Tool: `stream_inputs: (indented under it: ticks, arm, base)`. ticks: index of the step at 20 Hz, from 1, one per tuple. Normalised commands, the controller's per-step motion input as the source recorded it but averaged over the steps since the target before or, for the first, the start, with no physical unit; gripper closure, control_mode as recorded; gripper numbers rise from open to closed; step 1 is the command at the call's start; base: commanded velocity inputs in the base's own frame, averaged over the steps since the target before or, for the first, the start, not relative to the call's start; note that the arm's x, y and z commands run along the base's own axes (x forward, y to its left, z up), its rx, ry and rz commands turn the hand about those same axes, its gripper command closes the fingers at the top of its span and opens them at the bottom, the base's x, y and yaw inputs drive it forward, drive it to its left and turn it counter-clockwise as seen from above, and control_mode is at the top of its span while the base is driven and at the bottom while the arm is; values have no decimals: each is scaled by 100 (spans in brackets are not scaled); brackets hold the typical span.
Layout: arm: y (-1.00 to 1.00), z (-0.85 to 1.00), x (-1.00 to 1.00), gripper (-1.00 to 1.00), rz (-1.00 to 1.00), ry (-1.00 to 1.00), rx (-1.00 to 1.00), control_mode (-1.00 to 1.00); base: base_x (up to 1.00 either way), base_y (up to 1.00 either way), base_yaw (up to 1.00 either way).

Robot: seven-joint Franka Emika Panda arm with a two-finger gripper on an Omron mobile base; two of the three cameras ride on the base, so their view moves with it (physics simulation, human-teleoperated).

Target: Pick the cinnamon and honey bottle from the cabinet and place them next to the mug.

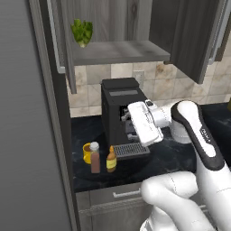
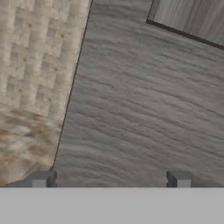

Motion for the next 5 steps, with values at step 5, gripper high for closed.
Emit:
stream_inputs:
  ticks: [5]
  arm:
    - [-28,91,-50,-100,-11,8,4,-100]
  base:
    - [0,0,0]
